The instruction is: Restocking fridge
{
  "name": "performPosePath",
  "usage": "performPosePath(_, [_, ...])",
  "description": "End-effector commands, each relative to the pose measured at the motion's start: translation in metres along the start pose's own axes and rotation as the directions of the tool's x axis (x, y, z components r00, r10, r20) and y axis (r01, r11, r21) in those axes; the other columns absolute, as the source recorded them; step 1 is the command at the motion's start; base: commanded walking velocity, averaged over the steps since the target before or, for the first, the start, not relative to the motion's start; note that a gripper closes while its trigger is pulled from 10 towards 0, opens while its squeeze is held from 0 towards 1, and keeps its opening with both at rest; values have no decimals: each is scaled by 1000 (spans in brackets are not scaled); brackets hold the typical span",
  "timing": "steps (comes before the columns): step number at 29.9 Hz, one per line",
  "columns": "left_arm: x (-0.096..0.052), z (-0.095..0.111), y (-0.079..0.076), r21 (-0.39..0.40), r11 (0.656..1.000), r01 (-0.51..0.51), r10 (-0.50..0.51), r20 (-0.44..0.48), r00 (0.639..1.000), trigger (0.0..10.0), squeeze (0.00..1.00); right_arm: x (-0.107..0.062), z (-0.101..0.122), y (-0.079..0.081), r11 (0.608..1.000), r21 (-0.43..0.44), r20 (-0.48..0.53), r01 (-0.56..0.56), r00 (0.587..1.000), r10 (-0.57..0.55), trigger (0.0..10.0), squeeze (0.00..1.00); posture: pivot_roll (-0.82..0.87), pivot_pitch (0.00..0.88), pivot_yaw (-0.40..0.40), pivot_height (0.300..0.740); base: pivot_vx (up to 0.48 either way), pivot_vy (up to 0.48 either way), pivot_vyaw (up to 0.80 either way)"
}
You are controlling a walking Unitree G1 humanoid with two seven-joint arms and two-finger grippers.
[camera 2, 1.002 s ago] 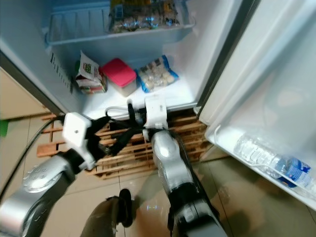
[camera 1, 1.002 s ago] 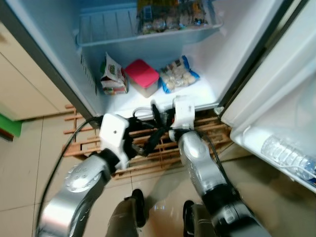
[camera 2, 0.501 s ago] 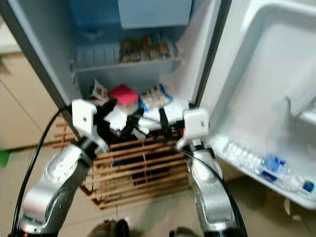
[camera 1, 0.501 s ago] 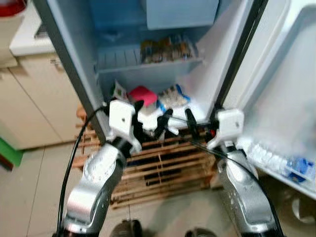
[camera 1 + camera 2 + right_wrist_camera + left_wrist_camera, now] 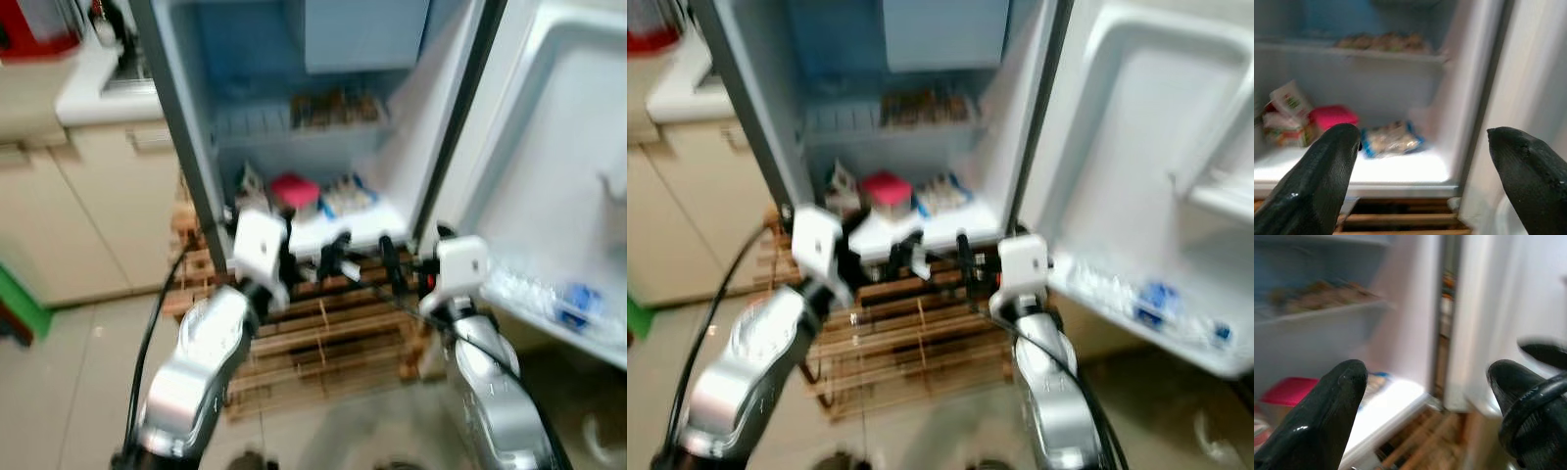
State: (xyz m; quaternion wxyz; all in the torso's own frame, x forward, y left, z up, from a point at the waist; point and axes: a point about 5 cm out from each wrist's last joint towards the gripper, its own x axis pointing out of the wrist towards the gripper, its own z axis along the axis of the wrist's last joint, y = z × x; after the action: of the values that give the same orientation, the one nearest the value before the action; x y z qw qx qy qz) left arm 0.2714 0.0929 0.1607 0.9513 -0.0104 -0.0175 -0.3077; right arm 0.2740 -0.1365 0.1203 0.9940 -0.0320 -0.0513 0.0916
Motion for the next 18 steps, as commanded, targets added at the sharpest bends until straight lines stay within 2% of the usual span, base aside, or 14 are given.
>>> performPosePath(1, [-3,4,16,-19,999,-48,48,-9,999,10000,0,4,5,-18,998,5,25,61,998,-61,10000,0,-91,0,33,740,0,0,0])
performPosePath(5, [6,3,5,-60,996,70,-74,-64,995,10000,0,24,18,-5,1000,22,62,8,998,-9,10000,0,-102,0,47,740,0,0,0])
performPosePath(7, [8,-3,-2,-88,983,160,-172,-151,974,10000,0,38,27,9,999,16,88,-49,995,47,10000,0,-98,0,46,740,0,0,0])
performPosePath(8, [7,-4,-3,-107,978,177,-193,-158,968,10000,0,41,28,10,998,23,88,-53,995,50,10000,0,-98,0,46,740,0,0,0])
performPosePath(9, [7,-4,-3,-107,978,177,-193,-158,968,10000,0,41,28,10,998,23,88,-53,995,50,10000,0,-98,0,46,740,0,0,0])
performPosePath(10, [3,-7,-2,-150,971,187,-215,-193,957,10000,0,45,27,13,997,24,82,-68,994,66,10000,0,-97,0,47,740,0,0,0])
performPosePath(14, [0,-4,1,-136,974,178,-203,-199,959,10000,0,49,26,17,996,16,83,-86,993,85,10000,0,-85,0,40,740,0,0,0])
performPosePath(17, [-5,10,2,-173,967,188,-216,-160,963,10000,0,51,23,20,994,12,69,-112,991,111,10000,0,-71,6,35,740,0,0,0])
performPosePath(18, [-14,20,6,-177,970,167,-190,-120,974,10000,0,50,21,19,994,9,59,-110,992,109,10000,0,-67,8,31,740,0,0,0])
